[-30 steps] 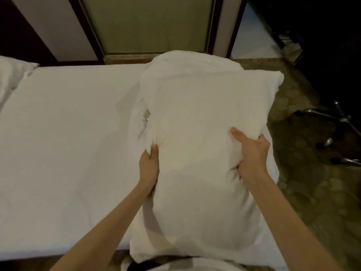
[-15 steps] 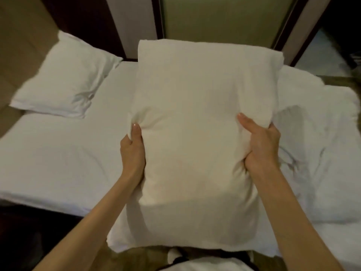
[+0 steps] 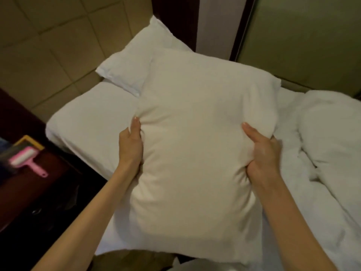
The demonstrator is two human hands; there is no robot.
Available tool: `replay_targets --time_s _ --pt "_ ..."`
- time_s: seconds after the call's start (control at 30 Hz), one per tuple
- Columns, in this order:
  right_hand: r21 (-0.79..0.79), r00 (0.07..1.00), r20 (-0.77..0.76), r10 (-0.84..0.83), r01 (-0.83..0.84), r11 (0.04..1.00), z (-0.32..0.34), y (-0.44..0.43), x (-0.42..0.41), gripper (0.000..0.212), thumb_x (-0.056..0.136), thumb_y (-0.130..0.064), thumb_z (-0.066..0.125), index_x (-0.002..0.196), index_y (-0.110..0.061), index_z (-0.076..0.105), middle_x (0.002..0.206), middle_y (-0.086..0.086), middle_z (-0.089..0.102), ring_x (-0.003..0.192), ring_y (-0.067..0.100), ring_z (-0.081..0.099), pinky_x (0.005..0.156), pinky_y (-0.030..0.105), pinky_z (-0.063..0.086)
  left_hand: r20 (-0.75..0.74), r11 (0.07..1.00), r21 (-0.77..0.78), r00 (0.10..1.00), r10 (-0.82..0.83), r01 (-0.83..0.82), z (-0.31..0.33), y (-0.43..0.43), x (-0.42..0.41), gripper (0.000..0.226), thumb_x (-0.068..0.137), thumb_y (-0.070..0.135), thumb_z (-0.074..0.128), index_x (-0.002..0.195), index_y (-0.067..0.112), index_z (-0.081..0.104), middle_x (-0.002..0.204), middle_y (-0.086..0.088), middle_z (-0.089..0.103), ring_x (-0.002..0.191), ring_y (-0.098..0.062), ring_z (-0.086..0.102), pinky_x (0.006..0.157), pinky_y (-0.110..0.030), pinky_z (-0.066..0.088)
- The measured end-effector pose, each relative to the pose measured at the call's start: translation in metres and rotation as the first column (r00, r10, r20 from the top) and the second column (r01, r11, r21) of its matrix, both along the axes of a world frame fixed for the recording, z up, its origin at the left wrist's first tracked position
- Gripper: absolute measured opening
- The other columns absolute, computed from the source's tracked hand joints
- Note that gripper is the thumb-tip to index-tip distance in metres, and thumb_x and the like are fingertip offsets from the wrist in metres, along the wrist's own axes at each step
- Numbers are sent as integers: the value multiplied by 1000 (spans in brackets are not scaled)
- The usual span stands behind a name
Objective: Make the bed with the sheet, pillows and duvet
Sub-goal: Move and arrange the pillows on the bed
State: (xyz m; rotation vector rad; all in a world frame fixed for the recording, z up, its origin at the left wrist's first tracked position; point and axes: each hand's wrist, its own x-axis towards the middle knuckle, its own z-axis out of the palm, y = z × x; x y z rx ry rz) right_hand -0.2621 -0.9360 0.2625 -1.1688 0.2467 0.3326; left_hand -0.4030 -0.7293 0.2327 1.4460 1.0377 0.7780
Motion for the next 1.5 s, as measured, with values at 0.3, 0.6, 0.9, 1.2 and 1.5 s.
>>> replay_targets --time_s 0.3,0.6,0.9,1.2,1.5 --pt "-27 987 -77 144 -146 989 -4 73 52 42 68 -6 79 109 -3 68 101 11 73 92 28 70 76 36 59 -140 990 142 990 -2 22 2 78 16 40 99 43 41 82 14 63 77 9 64 70 2 58 59 -10 44" --pt "-74 986 -113 122 -131 989 -13 139 66 42 70 -6 78 111 -3 67 102 9 72 90 23 70 74 31 58 -182 992 113 982 -43 64 -17 150 35 42 99 45 41 76 18 63 79 3 67 75 -11 62 71 -29 47" --pt "-142 995 -95 -41 27 989 -20 236 35 39 69 -8 79 107 -8 67 100 7 72 87 20 70 67 26 56 -191 971 -1 953 -235 239 -39 275 34 45 98 48 42 104 14 69 98 -3 72 94 -18 67 88 -37 52" --pt "-80 985 -118 -126 117 990 -26 333 -6 45 70 -12 78 114 -7 65 102 7 73 89 23 71 73 32 57 -168 950 -19 936 -310 311 -34 390 18 46 97 45 44 114 8 66 106 -5 69 98 -19 65 87 -33 51" --pt "-85 988 -129 -79 69 994 -30 398 3 43 74 -9 76 116 -7 65 104 8 72 90 22 71 71 29 57 -191 968 -29 950 -249 248 -50 448 21 48 97 47 43 115 6 63 103 -5 67 95 -20 62 81 -29 46"
